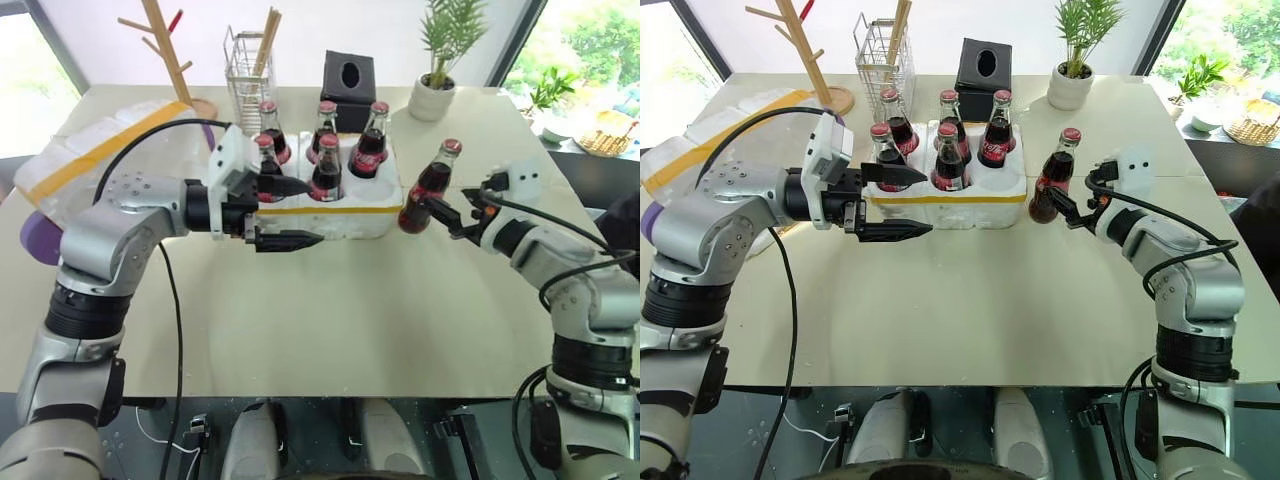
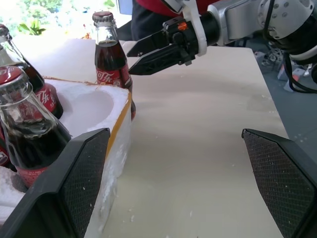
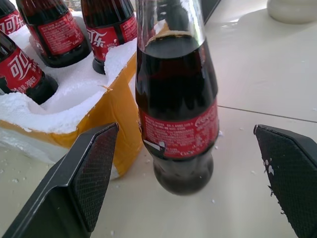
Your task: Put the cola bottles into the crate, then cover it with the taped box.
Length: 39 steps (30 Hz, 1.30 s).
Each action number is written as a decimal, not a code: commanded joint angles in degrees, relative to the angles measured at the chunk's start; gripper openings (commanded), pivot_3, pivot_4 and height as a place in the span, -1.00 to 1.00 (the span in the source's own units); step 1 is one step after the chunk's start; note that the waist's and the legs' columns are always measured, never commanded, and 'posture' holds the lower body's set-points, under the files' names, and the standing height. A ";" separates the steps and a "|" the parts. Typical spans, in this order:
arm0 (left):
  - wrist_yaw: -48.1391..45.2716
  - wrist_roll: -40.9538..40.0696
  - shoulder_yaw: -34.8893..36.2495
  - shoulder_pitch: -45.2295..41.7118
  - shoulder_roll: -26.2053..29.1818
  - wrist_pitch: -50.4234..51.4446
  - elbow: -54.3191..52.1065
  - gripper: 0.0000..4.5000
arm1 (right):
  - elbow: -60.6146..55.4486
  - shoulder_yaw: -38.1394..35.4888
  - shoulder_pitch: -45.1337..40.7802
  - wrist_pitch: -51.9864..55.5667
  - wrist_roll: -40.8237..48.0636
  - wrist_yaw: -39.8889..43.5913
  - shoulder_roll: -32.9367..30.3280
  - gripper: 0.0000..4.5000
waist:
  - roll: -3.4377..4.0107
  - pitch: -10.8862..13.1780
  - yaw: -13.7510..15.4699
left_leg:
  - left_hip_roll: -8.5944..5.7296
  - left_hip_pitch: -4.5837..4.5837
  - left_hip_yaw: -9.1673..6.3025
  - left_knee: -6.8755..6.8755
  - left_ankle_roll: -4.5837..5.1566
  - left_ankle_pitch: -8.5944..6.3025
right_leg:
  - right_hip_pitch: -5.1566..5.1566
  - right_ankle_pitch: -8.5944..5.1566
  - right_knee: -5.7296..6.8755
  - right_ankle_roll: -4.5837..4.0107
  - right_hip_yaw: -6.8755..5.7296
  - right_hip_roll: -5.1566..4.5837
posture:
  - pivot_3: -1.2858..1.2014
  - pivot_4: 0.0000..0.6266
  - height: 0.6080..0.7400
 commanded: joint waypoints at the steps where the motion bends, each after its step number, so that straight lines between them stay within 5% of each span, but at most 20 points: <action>1: -0.11 0.35 1.27 -0.81 0.51 -1.17 -0.59 1.00 | 3.23 2.14 -2.73 -4.50 -1.40 0.71 1.39 0.98 | 0.00 0.00 -0.05 | 0.00 0.00 0.00 0.00 0.00 0.00 | 0.00 0.00 0.00 0.00 0.00 0.00 | 0.03 -0.52 1.00; 8: 0.27 0.62 1.21 -1.44 -0.04 -1.63 0.13 1.00 | 16.34 5.56 -8.29 -12.84 -5.74 1.28 3.90 0.98 | 0.01 0.01 -0.07 | 0.01 0.00 0.02 0.00 0.00 0.00 | -0.01 0.00 0.00 0.00 0.01 0.00 | 0.03 -0.52 1.00; 13: 0.46 0.55 1.97 -1.33 0.57 -1.70 0.19 1.00 | 19.67 5.55 -10.76 -16.89 -7.21 2.31 3.04 0.22 | 0.02 0.01 -0.05 | 0.01 -0.01 0.03 0.00 0.00 0.00 | -0.01 0.00 0.00 0.00 0.01 0.00 | 0.03 -0.52 1.00; 17: 1.10 0.44 2.87 -0.58 0.96 -1.46 -0.31 1.00 | 16.85 2.59 -12.30 -19.12 -5.98 3.53 0.57 0.23 | 0.07 0.04 0.03 | 0.02 -0.13 0.04 0.00 -0.01 0.01 | -0.16 0.01 0.03 0.00 0.02 0.00 | 0.03 -0.52 1.00; 25: 2.34 -0.09 3.79 1.01 1.51 -1.13 -1.71 1.00 | 0.77 0.58 -15.62 -9.68 11.41 13.91 -0.64 0.23 | 0.28 0.17 -0.33 | 0.24 -0.26 0.09 -0.01 -0.02 0.02 | -0.44 0.06 0.07 -0.07 0.12 0.24 | 0.03 -0.52 1.00; 39: 3.36 -0.07 4.13 1.46 1.65 -1.15 -2.29 1.00 | 5.33 8.51 -14.88 -14.52 3.53 11.89 1.86 0.23 | 0.21 0.13 0.09 | 0.15 -0.29 0.09 0.06 -0.05 0.03 | -0.37 0.12 0.05 -0.13 0.08 0.15 | 0.03 -0.52 1.00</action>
